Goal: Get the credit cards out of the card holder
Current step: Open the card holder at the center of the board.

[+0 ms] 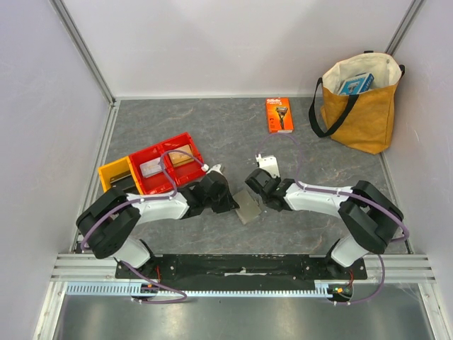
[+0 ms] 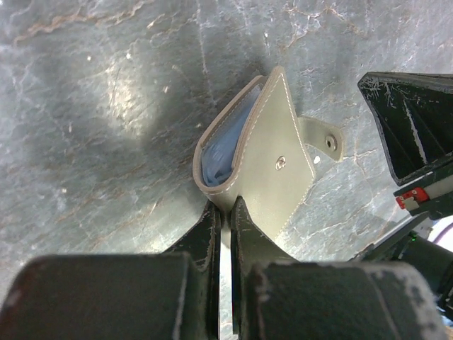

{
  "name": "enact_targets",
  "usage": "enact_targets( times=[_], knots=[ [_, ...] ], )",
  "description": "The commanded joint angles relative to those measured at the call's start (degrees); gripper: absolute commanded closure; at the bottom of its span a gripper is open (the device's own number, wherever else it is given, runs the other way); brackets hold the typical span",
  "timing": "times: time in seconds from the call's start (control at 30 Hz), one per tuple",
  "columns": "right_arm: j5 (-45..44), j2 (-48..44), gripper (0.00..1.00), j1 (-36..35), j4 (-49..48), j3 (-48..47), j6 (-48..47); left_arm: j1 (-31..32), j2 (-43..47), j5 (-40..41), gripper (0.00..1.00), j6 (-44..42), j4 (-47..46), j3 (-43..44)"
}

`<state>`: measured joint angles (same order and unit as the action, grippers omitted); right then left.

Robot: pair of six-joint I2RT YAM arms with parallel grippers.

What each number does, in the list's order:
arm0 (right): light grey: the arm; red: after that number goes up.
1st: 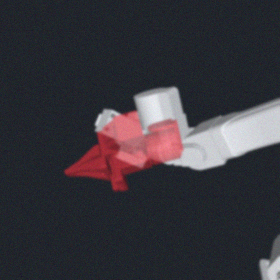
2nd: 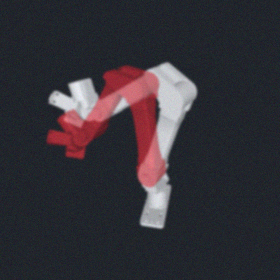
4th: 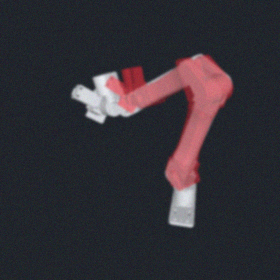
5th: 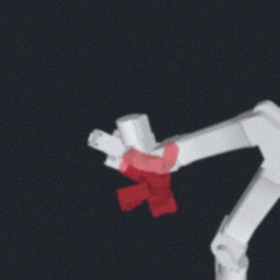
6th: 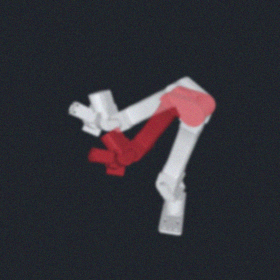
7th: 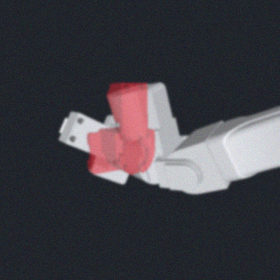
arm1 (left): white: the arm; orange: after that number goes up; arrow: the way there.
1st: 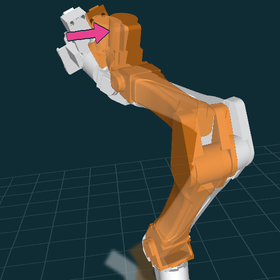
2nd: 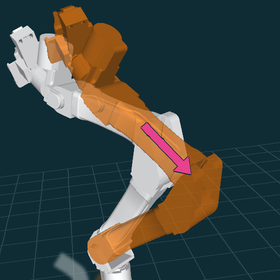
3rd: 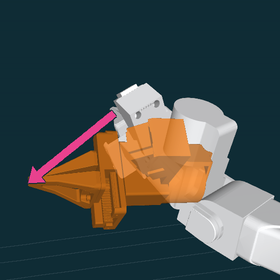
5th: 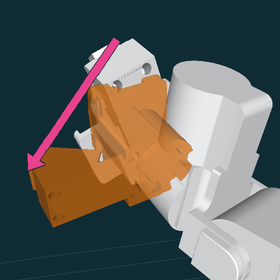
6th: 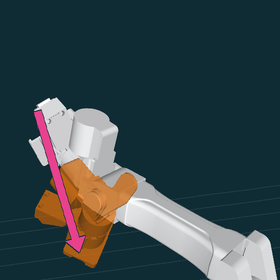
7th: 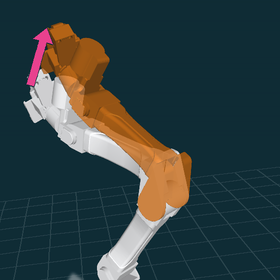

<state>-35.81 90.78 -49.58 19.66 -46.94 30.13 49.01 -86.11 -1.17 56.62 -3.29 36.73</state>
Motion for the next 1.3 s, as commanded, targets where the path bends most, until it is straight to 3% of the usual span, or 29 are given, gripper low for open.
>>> enact_targets(
  times=[0.0, 0.3, 0.43, 0.57, 0.7, 0.87, 1.1, 1.27],
  knots=[
    [7.1, -3.9, 0.88, 1.9, -4.4, 2.1, -0.2, 0.1, -4.2, 1.4, 0.98, -9.9, 4.3, 3.3],
    [16.8, -13.5, 0.40, 4.1, -10.7, 5.9, 1.2, 0.1, -9.1, 1.4, 0.98, -14.0, 8.1, 11.3],
    [18.7, -14.5, 0.29, 4.1, -12.3, 5.6, 1.0, 0.1, -8.7, 1.4, 0.98, -14.3, 8.9, 11.9],
    [19.8, -10.0, 0.28, 4.1, -11.8, 4.3, 0.9, 0.1, -8.7, 1.5, 0.98, -14.5, 9.4, 12.2],
    [17.4, -6.9, 0.32, 4.2, -10.6, 4.7, 2.1, 0.1, -8.8, 1.7, 0.98, -14.8, 9.6, 12.5],
    [15.9, -7.5, 0.56, 5.4, -10.4, 6.9, 2.6, 0.1, -9.5, 1.9, 0.98, -16.2, 9.5, 13.1],
    [18.1, -9.7, 0.75, 8.8, -11.5, 9.7, 3.0, -0.6, -12.5, 1.4, 0.96, -19.6, 9.5, 16.3],
    [23.8, -11.1, 0.96, 11.2, -15.5, 12.9, 4.1, -2.0, -14.4, 1.4, 0.87, -21.7, 9.1, 18.4]
  ],
)
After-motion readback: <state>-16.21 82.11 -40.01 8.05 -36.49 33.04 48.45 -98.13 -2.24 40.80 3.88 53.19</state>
